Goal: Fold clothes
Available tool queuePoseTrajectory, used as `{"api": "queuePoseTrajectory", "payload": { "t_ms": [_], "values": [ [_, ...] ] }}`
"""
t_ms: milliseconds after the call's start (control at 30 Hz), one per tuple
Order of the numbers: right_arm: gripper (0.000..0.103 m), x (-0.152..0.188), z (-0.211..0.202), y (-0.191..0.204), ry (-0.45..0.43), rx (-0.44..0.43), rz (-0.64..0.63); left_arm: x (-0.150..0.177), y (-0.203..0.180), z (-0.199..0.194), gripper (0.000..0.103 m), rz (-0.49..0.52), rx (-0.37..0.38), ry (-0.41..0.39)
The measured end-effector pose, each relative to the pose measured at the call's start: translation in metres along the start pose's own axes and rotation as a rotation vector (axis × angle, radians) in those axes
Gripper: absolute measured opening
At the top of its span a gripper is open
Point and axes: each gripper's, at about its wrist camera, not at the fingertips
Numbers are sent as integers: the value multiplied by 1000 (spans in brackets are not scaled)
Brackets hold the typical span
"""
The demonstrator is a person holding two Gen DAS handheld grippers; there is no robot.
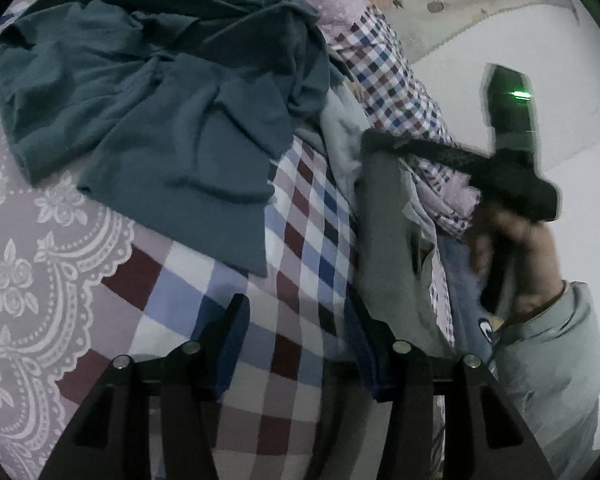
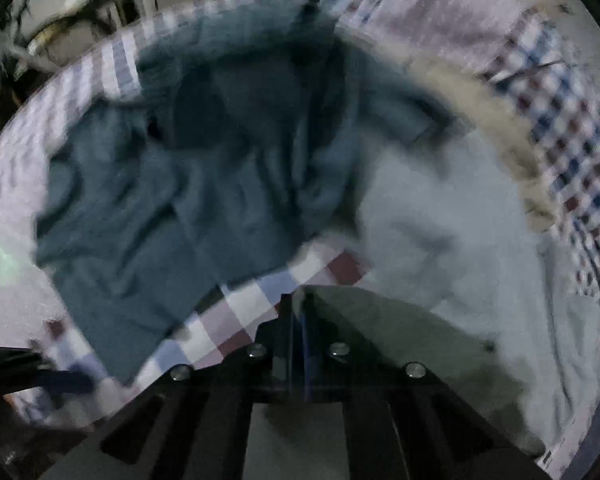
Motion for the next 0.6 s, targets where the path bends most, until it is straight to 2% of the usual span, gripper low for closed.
{"api": "queuePoseTrajectory", "payload": {
  "t_ms": [100,233,333,400,600],
  "values": [
    [1,6,-39,-34,-94,-9,100,8,-6,4,52,32,52,71],
    [0,13,-69,-73,-190,-55,231,18,-18,14,52,72,132,155],
    [0,5,-82,-87,-233,-49,293,20,-26,16,52,103,164,149],
    [0,-4,-87,-86,-239,-37,289,21,-31,18,52,123,176,145],
    [0,-12,-88,-57,-185,3,172,21,-29,30,51,138,81,160]
  ]
}}
Point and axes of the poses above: each gripper's, at about its wrist camera, not at the fingertips, and z roughly the way its jaws point, y to its left, x to its underside, and after that the axes turned 9 degrees about x, right-handed
